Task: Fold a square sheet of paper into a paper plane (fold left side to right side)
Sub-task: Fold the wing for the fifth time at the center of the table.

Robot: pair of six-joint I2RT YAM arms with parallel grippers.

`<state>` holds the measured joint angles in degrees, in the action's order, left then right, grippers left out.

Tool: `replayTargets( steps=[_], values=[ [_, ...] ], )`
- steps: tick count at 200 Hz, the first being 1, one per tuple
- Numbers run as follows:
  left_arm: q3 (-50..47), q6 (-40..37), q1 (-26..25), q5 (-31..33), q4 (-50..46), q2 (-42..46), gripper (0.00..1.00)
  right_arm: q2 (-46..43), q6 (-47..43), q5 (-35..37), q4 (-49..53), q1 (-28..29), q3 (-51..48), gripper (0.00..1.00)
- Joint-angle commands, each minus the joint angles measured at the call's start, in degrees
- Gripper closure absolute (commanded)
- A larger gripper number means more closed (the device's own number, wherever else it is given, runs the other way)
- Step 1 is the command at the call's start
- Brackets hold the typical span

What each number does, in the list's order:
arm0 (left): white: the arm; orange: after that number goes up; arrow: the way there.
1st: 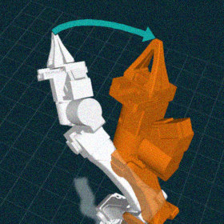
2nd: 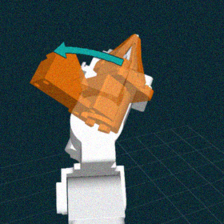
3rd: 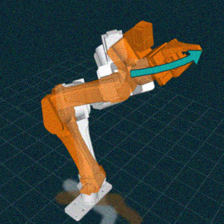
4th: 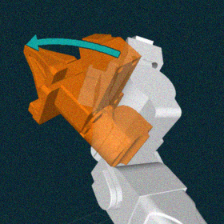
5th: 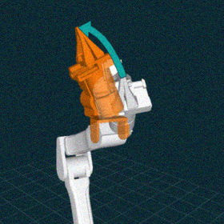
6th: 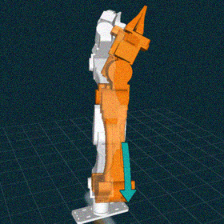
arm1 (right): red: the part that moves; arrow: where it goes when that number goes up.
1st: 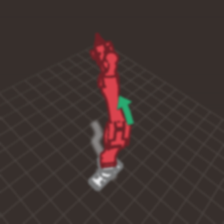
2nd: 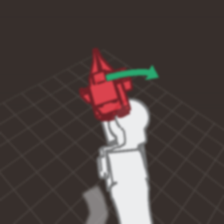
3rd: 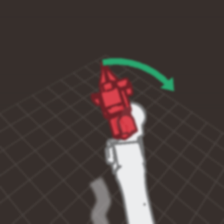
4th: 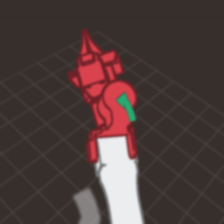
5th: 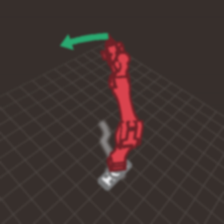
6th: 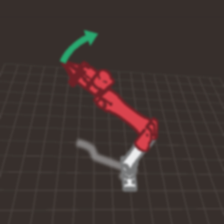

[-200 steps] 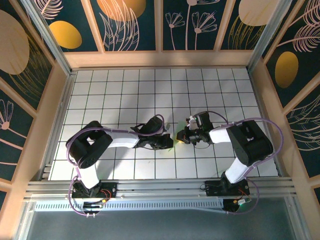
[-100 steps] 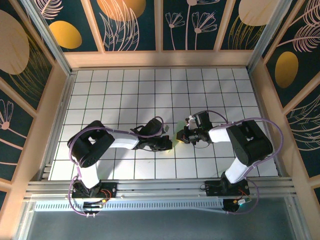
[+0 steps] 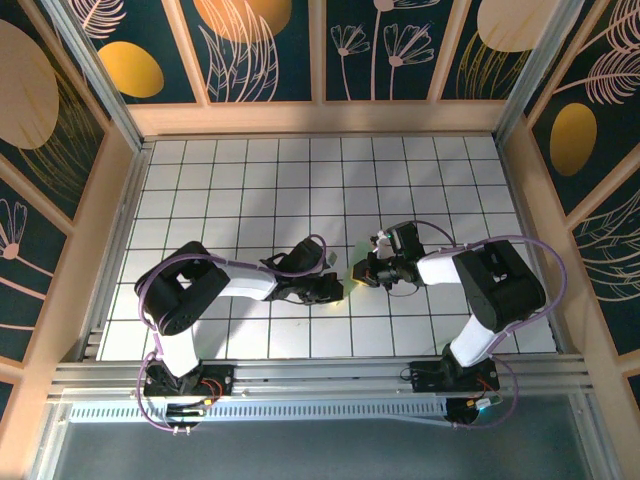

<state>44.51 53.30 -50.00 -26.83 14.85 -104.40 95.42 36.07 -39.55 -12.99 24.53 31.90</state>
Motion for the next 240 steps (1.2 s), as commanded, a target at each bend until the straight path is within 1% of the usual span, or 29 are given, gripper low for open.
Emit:
replayTargets(
  steps=[1, 48, 62, 65, 75, 105, 119, 141, 152, 204, 240],
  values=[
    [-2.55, 1.09, -0.8, 0.24, -2.33, 0.83, 1.0, 4.66, -2.24, 10.99, 6.31, 0.86, -0.91, 1.0],
    [-5.4, 1.94, -0.77, 1.78, -2.45, 4.73, 1.0, 4.67, -2.24, 10.81, 6.22, 0.87, -0.94, 1.0],
    [-4.5, 0.99, -0.8, 3.46, -4.83, 5.87, 1.0, 4.58, -2.24, 10.82, 6.23, 0.95, -1.04, 1.0],
    [-4.25, 0.75, -0.76, 3.73, -5.47, 7.49, 1.0, 4.54, -2.16, 10.81, 6.23, 0.95, -1.05, 1.0],
    [-3.23, -0.01, -0.56, 4.56, -7.22, 8.65, 1.0, 4.57, -2.19, 10.81, 6.21, 1.06, -1.05, 1.0],
    [-0.61, -0.92, 0.49, 4.05, -7.54, 9.92, 1.0, 4.43, -1.82, 10.9, 5.9, 1.38, -1.3, 1.0],
    [0.91, -1.2, 0.52, 3.02, -6.3, 9.06, 1.0, 4.51, -1.63, 10.9, 5.78, 1.43, -1.38, 1.0],
    [2.93, -0.91, 0.41, -1.13, -2.71, 6.53, 1.0, 4.6, -1.62, 11.07, 5.92, 1.57, -1.31, 1.0],
    [3.75, -1.3, 0.39, -2.15, -2.29, 3.54, 1.0, 4.69, -1.56, 11.21, 5.95, 1.59, -1.31, 1.0],
    [5.84, -1.89, 0.25, -3.02, -0.99, -1.57, 1.0, 5.14, -1.23, 11.07, 5.52, 2.0, -1.31, 1.0],
    [6.13, -1.81, 0.25, -2.8, -0.62, -2.8, 1.0, 5.27, -1.28, 11.05, 5.51, 1.98, -1.31, 1.0]
  ],
)
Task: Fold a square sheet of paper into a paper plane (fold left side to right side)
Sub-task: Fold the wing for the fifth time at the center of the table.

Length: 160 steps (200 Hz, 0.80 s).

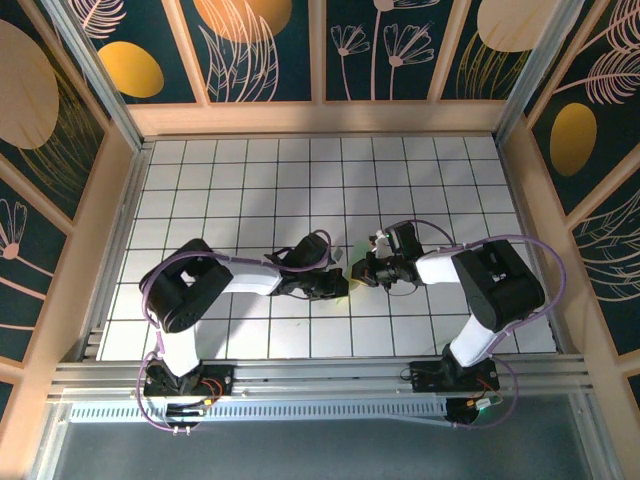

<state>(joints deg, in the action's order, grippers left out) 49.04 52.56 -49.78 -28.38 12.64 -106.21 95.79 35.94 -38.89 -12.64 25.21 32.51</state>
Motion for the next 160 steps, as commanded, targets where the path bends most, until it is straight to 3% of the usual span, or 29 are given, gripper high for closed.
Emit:
replayTargets(
  steps=[1, 117, 160],
  values=[
    [1.64, -1.1, 0.03, -1.24, 1.59, -1.0, 1.0, 4.92, -1.14, 10.36, 5.17, 1.27, -1.93, 1.0],
    [0.28, -3.97, -1.12, 1.22, -4.08, -1.85, 1.0, 5.13, -2.45, 11.66, 7.61, 1.28, -0.78, 1.0],
    [-4.27, -3.82, -1.64, 3.18, -5.72, 0.32, 1.0, 5.16, -2.74, 11.8, 8.37, 1.18, -0.52, 1.0]
  ],
)
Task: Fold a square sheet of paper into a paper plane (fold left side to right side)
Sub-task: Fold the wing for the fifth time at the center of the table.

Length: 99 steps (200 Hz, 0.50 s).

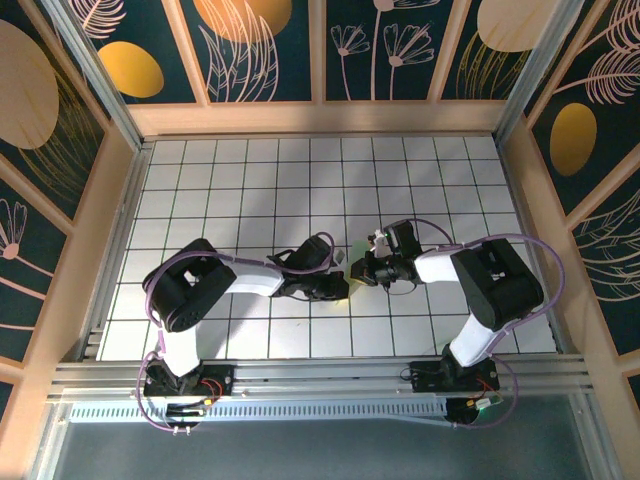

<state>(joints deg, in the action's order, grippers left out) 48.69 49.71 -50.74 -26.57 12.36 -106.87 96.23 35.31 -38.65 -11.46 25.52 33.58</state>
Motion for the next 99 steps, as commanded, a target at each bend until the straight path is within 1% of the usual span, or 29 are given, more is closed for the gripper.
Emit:
replayTargets(
  steps=[1, 49, 81, 84, 99],
  values=[
    [-4.02, -1.0, -0.72, 1.4, -5.52, 1.01, 1.0, 4.7, -2.1, 11.57, 7.17, 0.9, -1.55, 1.0],
    [-9.0, -1.08, -1.51, 1.69, -6.49, 5.0, 1.0, 4.56, -2.35, 11.89, 8.04, 0.91, -1.33, 1.0],
    [-13.54, 0.54, -1.71, 2.24, -5.49, 8.33, 1.0, 4.37, -2.53, 11.94, 8.64, 0.95, -1.07, 1.0],
    [-14.04, 0.74, -1.73, 2.37, -5.32, 10.13, 1.0, 4.33, -2.65, 11.94, 8.69, 1.0, -1.06, 1.0],
    [-15.27, 1.58, -1.73, 3.04, -5.04, 13.41, 1.0, 4.27, -2.62, 11.85, 8.73, 1.0, -0.98, 1.0]
  ],
)
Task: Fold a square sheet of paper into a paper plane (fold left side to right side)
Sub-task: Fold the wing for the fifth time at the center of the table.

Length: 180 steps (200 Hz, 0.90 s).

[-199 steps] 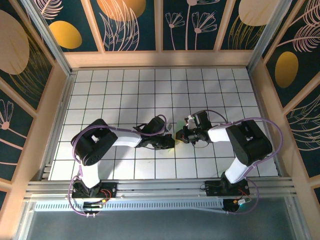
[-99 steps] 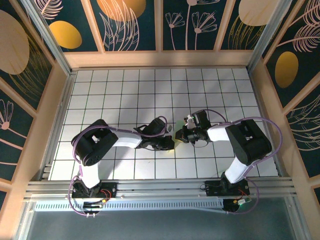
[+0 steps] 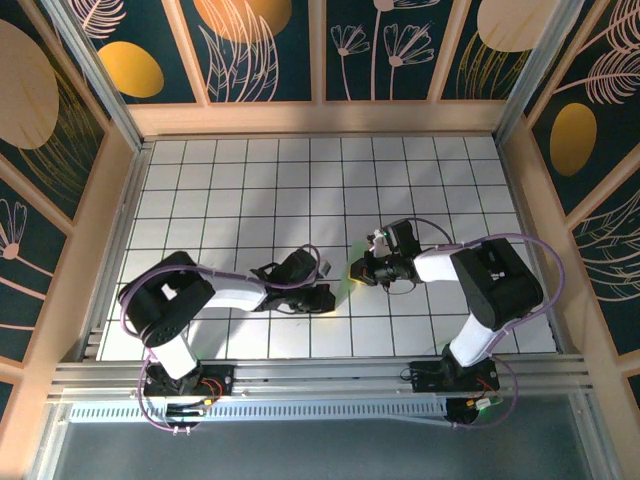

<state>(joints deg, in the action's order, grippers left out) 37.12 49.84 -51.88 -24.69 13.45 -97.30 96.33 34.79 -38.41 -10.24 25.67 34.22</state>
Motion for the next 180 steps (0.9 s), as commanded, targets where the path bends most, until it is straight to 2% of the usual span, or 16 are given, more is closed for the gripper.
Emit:
replayTargets(
  steps=[1, 24, 42, 110, 180],
  values=[
    [-3.72, 1.47, -0.59, 1.23, -6.19, 4.07, 1.0, 4.14, -2.09, 11.61, 7.51, 0.86, -1.61, 1.0],
    [-2.67, 1.41, -0.05, 2.36, -7.12, 7.97, 1.0, 4.01, -1.84, 11.52, 7.31, 0.99, -1.57, 1.0],
    [-0.31, 1.05, 0.93, 1.35, -6.99, 7.87, 1.0, 3.77, -1.61, 11.48, 7.05, 1.09, -1.7, 1.0],
    [10.65, -0.6, 1.25, 0.63, -3.69, -4.79, 1.0, 3.02, -0.6, 11.08, 6.02, 1.54, -2.13, 1.0],
    [9.92, -0.32, 1.16, 3.96, -5.24, -8.88, 1.0, 1.59, 0.45, 8.34, 4.53, 1.5, -0.42, 1.0]
  ],
)
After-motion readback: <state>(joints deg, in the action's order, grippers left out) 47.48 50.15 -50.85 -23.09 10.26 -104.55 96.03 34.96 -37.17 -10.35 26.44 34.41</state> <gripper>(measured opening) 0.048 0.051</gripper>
